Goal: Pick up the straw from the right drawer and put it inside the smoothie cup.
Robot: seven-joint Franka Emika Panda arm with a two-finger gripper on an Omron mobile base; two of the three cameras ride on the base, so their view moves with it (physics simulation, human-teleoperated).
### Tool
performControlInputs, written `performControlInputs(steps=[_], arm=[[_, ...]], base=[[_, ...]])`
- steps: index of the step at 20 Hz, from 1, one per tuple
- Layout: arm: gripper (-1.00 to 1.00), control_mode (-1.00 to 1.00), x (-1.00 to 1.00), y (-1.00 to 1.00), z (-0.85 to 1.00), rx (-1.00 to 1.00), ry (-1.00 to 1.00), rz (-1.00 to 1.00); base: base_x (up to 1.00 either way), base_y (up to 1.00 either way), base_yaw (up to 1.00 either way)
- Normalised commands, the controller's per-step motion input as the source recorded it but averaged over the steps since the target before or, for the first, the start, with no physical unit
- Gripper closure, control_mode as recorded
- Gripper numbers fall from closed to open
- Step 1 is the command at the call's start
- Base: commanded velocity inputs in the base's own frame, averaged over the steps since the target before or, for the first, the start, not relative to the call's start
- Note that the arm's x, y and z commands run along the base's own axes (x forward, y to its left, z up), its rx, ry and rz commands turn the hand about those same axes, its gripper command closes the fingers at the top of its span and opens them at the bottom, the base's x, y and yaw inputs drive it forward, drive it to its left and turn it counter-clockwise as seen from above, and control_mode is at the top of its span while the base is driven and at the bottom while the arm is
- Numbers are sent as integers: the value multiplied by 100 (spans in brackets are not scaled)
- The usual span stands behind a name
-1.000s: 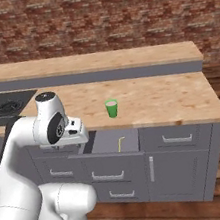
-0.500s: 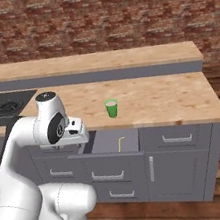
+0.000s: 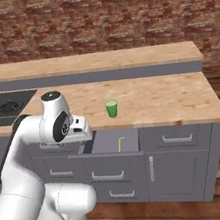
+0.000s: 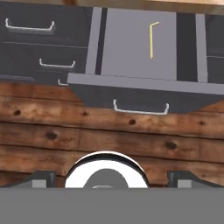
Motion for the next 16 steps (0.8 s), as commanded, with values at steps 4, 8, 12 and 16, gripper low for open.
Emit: performControlInputs(steps=[4, 8, 12, 16], arm=[[-100, -100, 58, -8, 0, 0, 7, 0], [-100, -100, 54, -12, -4, 0, 8, 0], [-100, -100, 52, -20, -9, 0, 9, 0], [-100, -100, 46, -27, -22, 0, 10, 0]], base=[[0, 0, 0], [0, 0, 0], [0, 0, 0], [0, 0, 0]])
